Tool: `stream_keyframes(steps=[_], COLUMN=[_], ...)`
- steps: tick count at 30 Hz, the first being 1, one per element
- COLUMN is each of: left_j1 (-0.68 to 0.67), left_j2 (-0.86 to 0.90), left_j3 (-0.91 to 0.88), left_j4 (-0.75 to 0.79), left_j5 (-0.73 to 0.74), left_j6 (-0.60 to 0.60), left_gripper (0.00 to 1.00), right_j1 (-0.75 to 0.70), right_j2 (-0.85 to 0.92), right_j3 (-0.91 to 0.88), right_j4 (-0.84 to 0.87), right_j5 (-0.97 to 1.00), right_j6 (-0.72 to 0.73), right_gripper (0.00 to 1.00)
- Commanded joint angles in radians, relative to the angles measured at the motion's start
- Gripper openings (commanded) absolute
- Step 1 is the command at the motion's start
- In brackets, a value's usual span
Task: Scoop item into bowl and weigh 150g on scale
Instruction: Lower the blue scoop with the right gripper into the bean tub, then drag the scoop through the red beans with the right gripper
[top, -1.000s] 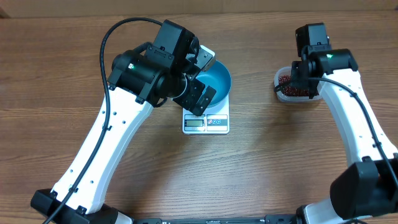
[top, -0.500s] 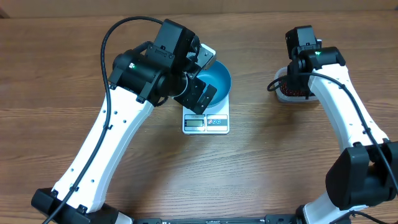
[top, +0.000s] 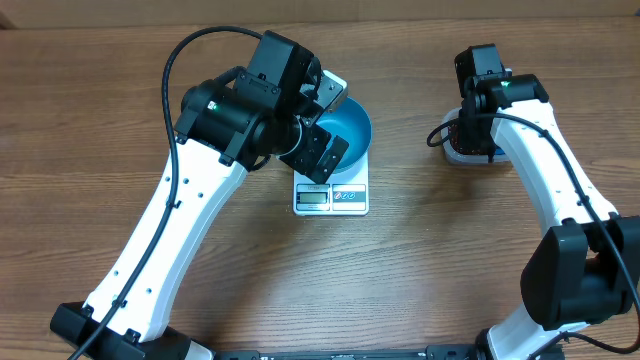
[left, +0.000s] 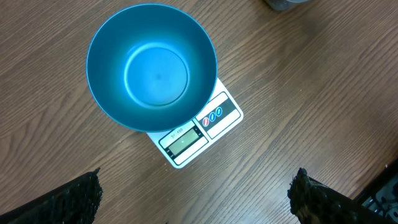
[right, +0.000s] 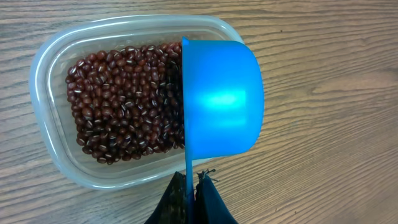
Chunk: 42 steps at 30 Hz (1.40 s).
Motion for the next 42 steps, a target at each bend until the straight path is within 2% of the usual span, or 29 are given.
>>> stream_keyframes(steps=[1,32,42], left_j1=[0.002,0.002,0.002], left_j2=[0.010,0.010,0.010], left_j3=[-0.009,-0.009,-0.009], left_j4=[0.004,0.003,0.003], left_j5=[0.011,0.011,0.011], left_j6=[0.019,0.019,0.019], left_gripper=[0.99,1.00,1.00], right_j1=[0.002,0.001,-0.071], right_j2=[0.013,0.037,0.037], right_j3=[0.030,0.030,0.030], right_j4=[-0.009,-0.027,-0.020], right_j5=[-0.011,-0.248,-0.425], right_j6=[-0.004,-0.003,-0.003], right_gripper=[0.04,0.04,0.04])
